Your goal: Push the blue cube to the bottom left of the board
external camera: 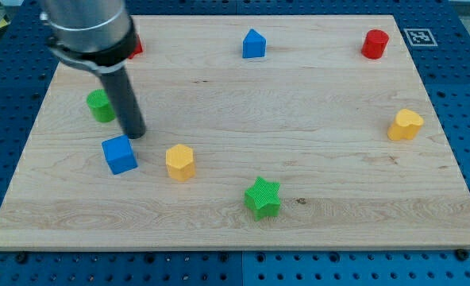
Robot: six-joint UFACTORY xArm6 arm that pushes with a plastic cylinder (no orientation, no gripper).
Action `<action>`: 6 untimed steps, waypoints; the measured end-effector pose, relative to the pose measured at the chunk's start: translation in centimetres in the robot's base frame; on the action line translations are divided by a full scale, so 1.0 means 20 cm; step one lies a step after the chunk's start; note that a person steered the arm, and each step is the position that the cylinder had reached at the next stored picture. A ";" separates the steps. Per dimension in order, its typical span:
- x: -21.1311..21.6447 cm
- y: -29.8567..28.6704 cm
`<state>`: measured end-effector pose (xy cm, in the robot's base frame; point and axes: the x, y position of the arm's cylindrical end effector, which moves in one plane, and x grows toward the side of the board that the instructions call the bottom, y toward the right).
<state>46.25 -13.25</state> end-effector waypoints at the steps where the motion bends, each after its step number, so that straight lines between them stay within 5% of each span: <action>1: 0.04 0.07; 3: 0.21 -0.31; 6: 0.33 -0.34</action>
